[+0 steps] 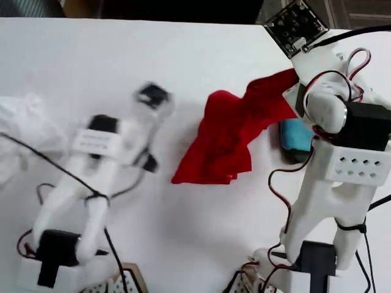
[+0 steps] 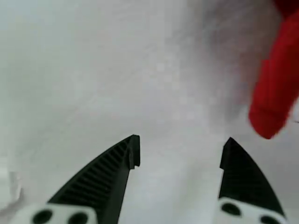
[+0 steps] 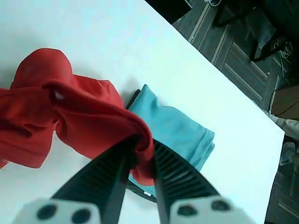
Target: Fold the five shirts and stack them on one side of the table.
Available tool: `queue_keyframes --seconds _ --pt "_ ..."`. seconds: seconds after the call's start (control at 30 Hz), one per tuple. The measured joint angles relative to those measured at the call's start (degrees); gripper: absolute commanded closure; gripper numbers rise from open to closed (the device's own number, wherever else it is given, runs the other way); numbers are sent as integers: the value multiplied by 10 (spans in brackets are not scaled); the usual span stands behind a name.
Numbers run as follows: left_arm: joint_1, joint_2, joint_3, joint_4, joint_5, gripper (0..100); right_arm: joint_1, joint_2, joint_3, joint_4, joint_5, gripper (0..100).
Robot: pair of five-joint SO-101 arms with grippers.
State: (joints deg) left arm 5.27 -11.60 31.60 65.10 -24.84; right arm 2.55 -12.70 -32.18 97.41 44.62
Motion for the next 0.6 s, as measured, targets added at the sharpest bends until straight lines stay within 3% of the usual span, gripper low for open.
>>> queue_keyframes --seconds 0.17,0.3,0.6 --pt "69 0 3 14 2 705 0 0 10 0 0 978" --pt "73 0 4 29 7 705 0 0 10 0 0 978" --pt "77 0 6 13 98 706 0 0 10 0 0 978"
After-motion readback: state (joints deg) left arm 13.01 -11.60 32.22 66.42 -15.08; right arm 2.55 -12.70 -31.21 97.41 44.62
